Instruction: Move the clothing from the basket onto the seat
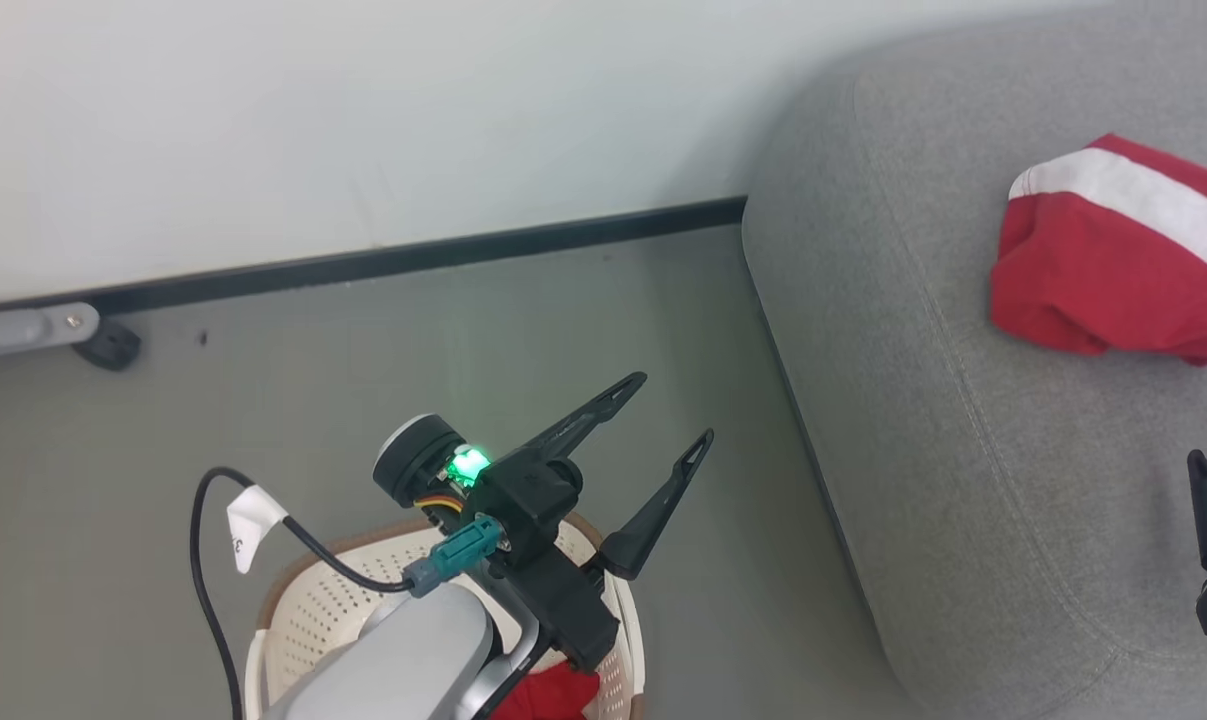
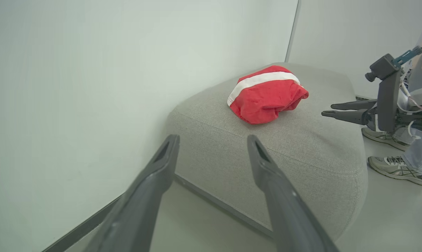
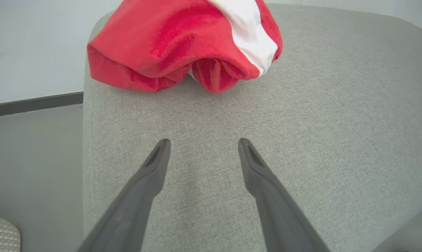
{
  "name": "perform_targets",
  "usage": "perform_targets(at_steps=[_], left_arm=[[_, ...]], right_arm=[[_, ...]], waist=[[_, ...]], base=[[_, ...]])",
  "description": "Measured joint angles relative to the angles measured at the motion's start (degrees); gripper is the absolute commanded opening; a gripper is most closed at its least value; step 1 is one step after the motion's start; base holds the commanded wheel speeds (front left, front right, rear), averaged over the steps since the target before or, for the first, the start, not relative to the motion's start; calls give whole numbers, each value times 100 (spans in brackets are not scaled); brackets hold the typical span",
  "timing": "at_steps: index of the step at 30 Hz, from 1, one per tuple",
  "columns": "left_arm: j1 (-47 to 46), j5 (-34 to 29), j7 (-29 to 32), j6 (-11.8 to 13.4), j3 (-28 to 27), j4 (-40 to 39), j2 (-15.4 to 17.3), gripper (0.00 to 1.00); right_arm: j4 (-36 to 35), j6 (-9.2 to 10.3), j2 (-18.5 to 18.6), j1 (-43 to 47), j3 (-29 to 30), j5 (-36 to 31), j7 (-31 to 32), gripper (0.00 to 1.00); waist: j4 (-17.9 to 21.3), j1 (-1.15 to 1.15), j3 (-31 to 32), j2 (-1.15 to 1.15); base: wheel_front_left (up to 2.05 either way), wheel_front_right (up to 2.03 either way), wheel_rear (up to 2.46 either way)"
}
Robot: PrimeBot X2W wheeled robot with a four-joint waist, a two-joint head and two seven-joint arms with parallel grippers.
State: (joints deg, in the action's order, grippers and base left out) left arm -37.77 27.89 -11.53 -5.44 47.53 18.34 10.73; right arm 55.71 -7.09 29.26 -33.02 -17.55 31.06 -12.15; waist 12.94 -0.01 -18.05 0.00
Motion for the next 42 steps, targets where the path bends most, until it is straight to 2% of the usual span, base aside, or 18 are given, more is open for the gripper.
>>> perform_targets(at_steps=[7,13,27,34,42], left_arm=[[283,124,-77,94,-105,26,-31,100],[561,198,-127,160,-237,102,4,100],[1418,504,-221,648,-737,78,269,100],[1736,593,-244,853,-1033,-54,526,100],[2230,790,-255,1018,-1396,-223,658,100]], right_arm=[[-494,0,198,314,-85,146,-64,100],[-1033,0,170,581,-15,231,-163,100],[-2639,0,53,1422,235,275,-212,100],[-3290,11,-232,1883,426,275,-213,100],[-3799,132,-639,2535,566,266,-213,100]], waist=[[-135,0,437,0],[-323,0,778,0],[-830,0,1483,-1],[-1069,1,1685,-1],[-1244,0,1845,-1]], base=[[0,0,0],[0,0,0],[0,0,0],[0,0,0],[0,0,0]])
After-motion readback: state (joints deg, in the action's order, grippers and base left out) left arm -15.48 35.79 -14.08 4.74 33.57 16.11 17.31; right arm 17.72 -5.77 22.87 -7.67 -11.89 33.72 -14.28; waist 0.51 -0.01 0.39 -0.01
